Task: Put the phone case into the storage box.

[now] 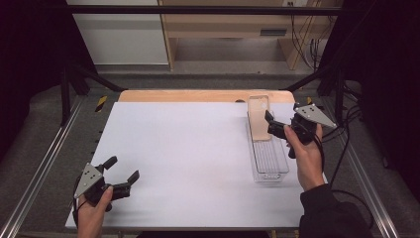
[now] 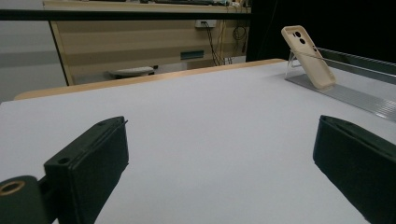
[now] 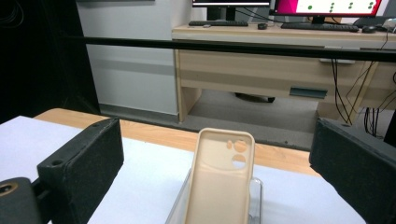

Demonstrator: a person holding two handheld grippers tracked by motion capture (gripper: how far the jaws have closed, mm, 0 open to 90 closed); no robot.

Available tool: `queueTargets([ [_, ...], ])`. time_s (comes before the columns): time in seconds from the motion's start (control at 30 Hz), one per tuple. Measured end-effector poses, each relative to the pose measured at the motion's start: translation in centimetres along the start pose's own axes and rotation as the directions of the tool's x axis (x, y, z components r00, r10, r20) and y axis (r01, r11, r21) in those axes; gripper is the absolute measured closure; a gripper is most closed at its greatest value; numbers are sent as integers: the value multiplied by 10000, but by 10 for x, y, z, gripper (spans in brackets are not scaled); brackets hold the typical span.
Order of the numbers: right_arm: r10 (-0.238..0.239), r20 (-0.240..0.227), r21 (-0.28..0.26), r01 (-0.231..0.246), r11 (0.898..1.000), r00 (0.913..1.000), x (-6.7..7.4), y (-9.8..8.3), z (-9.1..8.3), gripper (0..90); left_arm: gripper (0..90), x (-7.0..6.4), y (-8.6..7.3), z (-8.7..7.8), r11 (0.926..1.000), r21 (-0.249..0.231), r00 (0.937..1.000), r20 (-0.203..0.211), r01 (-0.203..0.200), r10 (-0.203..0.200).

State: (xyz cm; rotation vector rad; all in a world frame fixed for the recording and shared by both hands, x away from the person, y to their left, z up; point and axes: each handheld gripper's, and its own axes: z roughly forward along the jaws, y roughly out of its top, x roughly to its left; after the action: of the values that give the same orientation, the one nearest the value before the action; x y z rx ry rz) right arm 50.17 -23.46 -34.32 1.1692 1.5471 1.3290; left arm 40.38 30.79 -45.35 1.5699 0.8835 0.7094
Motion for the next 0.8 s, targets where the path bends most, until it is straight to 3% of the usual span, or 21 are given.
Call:
queueTargets([
  [0.5,331,-59,-145,-332,9993,9994,-19,-3,-37,29,29,-1,0,0,10000,-71,9999,104,-54,55],
  [0.8,353,-112,117,-351,9993,9993,-26,-13,-52,31,29,-1,-1,0,10000,-75,9999,124,-35,36],
])
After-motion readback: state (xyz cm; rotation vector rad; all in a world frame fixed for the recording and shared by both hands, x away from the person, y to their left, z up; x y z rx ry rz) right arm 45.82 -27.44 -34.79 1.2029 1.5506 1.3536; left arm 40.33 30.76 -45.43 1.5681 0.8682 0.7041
